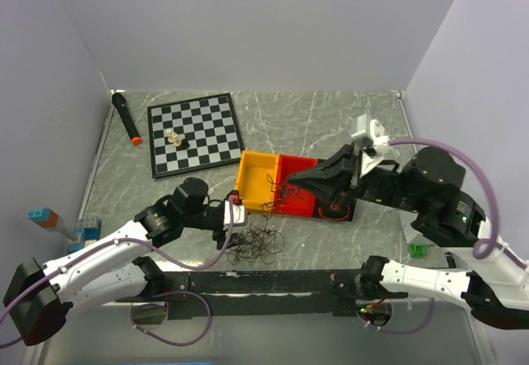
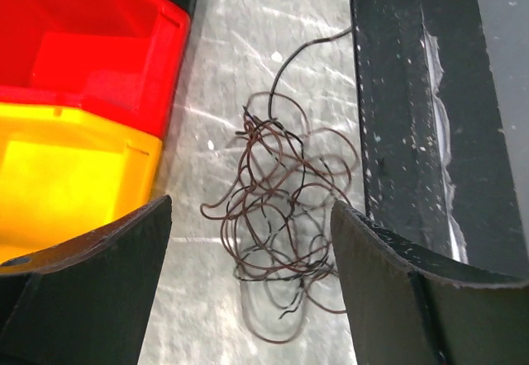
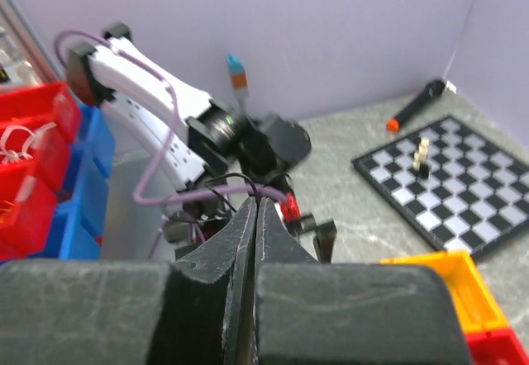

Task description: Untangle the cables

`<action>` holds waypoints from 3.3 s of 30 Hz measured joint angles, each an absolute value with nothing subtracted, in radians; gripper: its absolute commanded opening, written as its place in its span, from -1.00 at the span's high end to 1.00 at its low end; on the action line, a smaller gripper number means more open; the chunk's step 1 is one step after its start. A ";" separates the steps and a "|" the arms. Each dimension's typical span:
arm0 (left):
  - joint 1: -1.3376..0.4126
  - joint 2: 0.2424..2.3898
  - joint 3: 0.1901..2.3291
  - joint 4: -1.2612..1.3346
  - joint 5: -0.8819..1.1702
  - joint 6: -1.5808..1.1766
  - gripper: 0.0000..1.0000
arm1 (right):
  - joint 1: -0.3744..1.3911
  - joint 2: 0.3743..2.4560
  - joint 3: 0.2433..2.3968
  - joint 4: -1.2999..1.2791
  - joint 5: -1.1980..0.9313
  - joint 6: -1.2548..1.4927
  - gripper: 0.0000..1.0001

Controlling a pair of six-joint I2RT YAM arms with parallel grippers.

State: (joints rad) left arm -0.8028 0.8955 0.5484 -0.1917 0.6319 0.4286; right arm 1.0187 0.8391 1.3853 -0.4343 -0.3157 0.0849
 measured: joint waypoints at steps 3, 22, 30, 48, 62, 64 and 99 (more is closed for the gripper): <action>-0.819 0.920 0.545 -0.125 0.636 0.426 -0.62 | 1.019 0.841 1.427 -0.435 -0.323 0.084 1.00; -0.956 0.999 0.363 0.221 0.657 0.491 -0.83 | 1.019 0.909 1.748 -0.396 -0.327 0.060 1.00; -0.964 0.971 0.412 0.239 0.662 0.423 -0.84 | 1.019 1.078 1.911 -0.409 -0.321 0.056 1.00; -0.879 0.860 0.578 0.422 0.764 -0.244 -0.48 | 1.019 1.222 2.034 -0.395 -0.244 0.047 1.00; -0.796 0.831 0.639 0.458 0.720 -0.238 0.98 | 1.019 1.140 1.760 -0.320 -0.207 0.104 1.00; -0.771 0.818 0.642 0.455 0.704 -0.222 0.98 | 1.019 1.119 1.719 -0.322 -0.190 0.107 1.00; -0.603 0.639 1.069 -0.287 0.442 0.121 0.98 | 1.019 0.517 1.173 -0.400 0.503 0.010 1.00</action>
State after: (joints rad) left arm -0.6033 0.6388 1.0691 -0.2871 0.4419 0.1211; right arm 1.0187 0.5175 1.1728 -0.4004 0.5026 0.0101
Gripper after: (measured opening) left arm 0.023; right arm 0.010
